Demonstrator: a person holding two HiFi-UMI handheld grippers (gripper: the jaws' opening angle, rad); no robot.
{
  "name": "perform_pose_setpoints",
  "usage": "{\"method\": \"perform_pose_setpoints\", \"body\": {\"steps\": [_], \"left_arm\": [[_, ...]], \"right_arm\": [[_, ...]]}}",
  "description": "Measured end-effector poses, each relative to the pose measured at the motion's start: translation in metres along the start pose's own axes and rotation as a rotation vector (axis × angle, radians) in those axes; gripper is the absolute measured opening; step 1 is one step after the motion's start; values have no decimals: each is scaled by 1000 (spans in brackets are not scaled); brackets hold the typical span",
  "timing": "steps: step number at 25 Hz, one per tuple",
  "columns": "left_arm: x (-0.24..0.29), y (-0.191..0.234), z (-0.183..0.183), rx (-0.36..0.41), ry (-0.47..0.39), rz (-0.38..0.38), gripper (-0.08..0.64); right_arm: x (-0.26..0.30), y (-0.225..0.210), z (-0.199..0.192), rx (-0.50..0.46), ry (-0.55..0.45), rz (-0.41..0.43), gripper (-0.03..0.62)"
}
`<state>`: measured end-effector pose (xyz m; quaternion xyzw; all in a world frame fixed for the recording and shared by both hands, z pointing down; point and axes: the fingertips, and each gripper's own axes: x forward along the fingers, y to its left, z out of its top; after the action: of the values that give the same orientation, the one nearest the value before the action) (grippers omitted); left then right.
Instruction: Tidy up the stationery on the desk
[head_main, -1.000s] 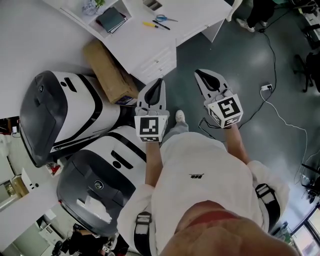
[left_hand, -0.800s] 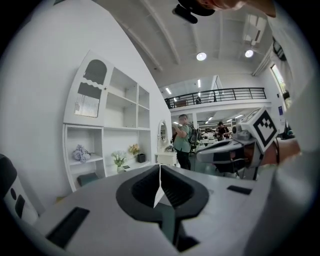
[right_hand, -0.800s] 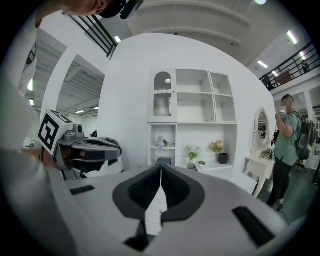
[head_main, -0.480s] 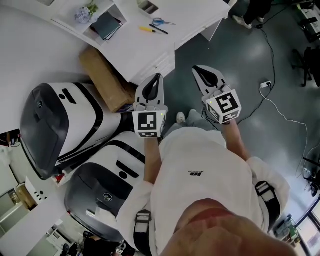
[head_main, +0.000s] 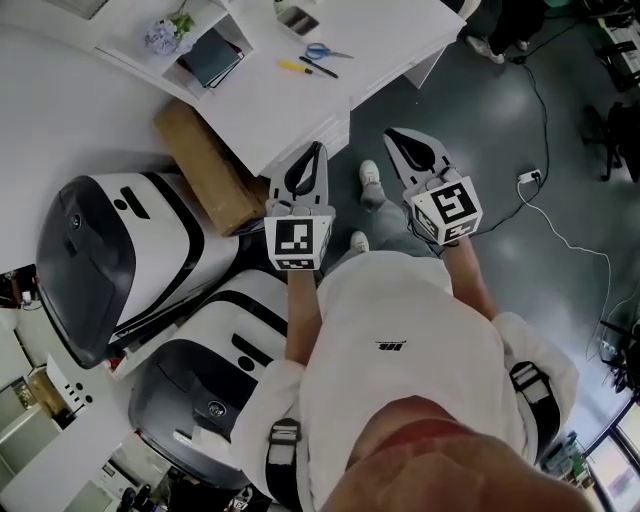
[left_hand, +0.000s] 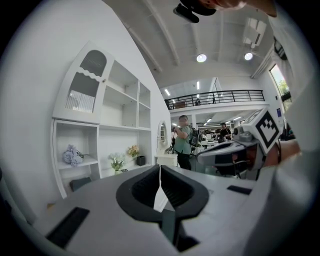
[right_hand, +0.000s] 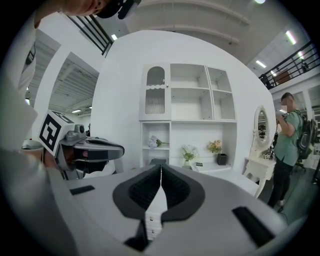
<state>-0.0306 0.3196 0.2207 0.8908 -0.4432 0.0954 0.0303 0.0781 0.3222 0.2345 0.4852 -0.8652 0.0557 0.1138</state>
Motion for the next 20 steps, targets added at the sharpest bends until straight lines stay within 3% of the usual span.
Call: {"method": "perform_pose_setpoints", "body": {"steps": [20], "left_arm": [[149,76,-8,-33,37,50,0]], "right_arm": [[140,-103,-8,-8,54,99,-3]]}}
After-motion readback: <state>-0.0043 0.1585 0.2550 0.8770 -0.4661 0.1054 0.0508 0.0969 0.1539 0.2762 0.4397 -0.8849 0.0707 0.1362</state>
